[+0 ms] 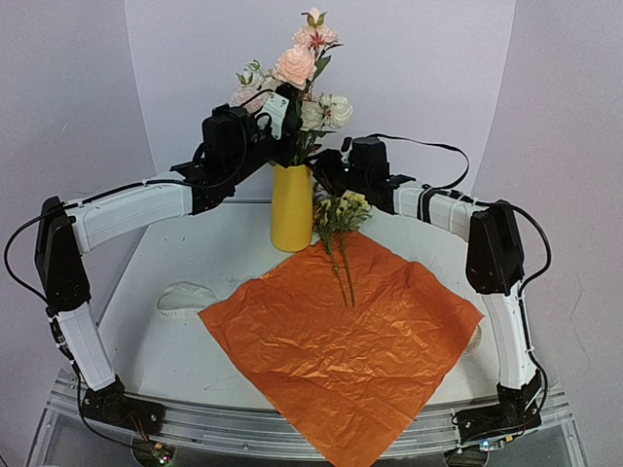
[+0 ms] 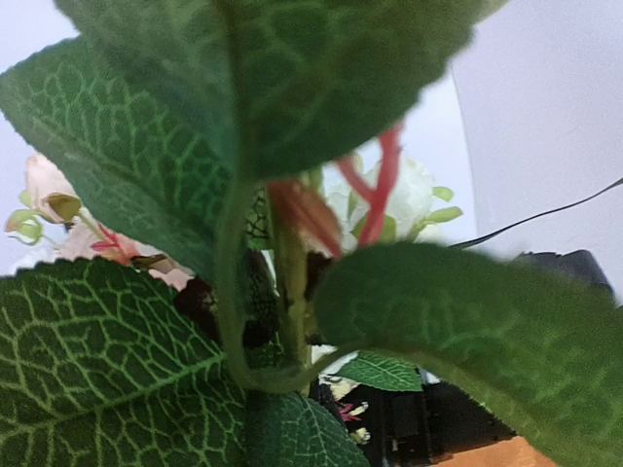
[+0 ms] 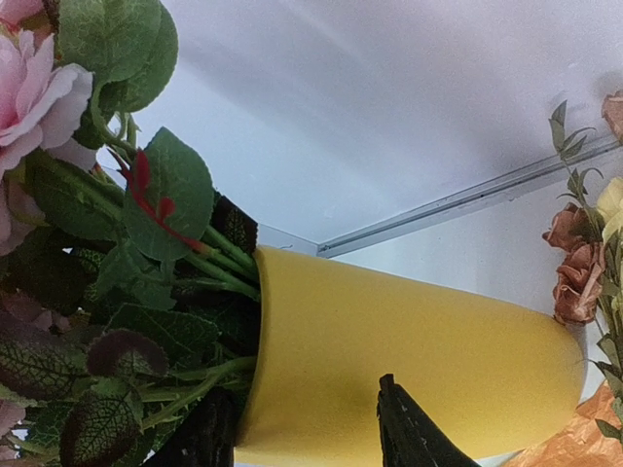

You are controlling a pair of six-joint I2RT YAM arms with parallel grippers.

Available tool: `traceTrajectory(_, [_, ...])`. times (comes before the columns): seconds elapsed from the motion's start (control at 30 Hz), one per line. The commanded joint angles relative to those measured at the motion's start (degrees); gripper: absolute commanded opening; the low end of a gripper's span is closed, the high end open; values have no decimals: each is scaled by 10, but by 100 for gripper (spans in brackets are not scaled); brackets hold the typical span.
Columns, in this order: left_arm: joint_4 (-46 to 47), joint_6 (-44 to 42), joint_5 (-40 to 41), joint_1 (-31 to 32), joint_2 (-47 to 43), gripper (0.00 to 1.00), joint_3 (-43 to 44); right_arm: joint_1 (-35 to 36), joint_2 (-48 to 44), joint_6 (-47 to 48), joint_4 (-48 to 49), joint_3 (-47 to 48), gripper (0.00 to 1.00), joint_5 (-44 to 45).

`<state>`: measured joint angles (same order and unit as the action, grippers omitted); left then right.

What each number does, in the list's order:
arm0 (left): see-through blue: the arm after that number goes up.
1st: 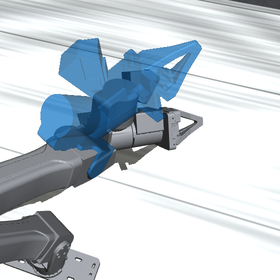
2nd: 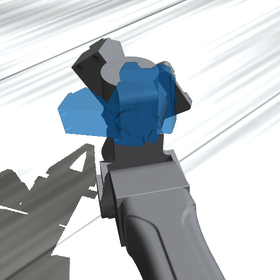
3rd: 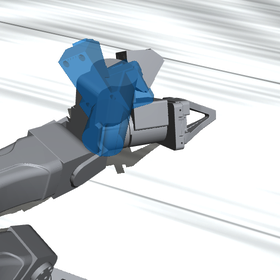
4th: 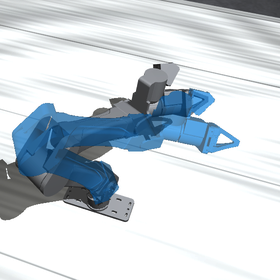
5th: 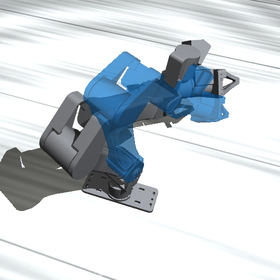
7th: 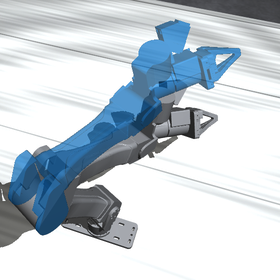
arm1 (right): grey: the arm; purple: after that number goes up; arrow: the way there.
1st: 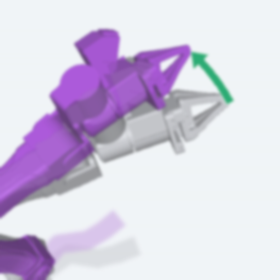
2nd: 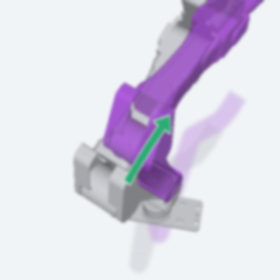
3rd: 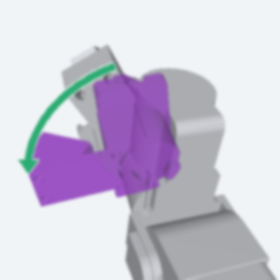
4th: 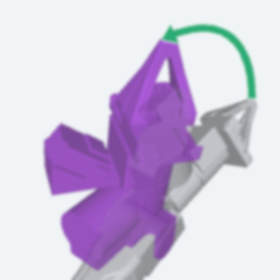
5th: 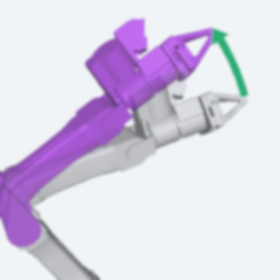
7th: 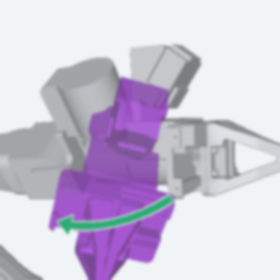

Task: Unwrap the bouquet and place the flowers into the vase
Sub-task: Insert the fake flower into the vase.

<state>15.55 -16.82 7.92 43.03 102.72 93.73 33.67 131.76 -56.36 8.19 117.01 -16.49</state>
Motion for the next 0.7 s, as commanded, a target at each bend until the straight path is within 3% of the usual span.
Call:
traceTrajectory(0.0, [-85, -47, 100, -4, 40, 0, -16, -1, -12, 19, -81, 2, 51, 8])
traceTrajectory(0.67, [-71, 36, 93, -7, 20, 0, -38, 2, -17, 45, -96, 20, 51, 6])
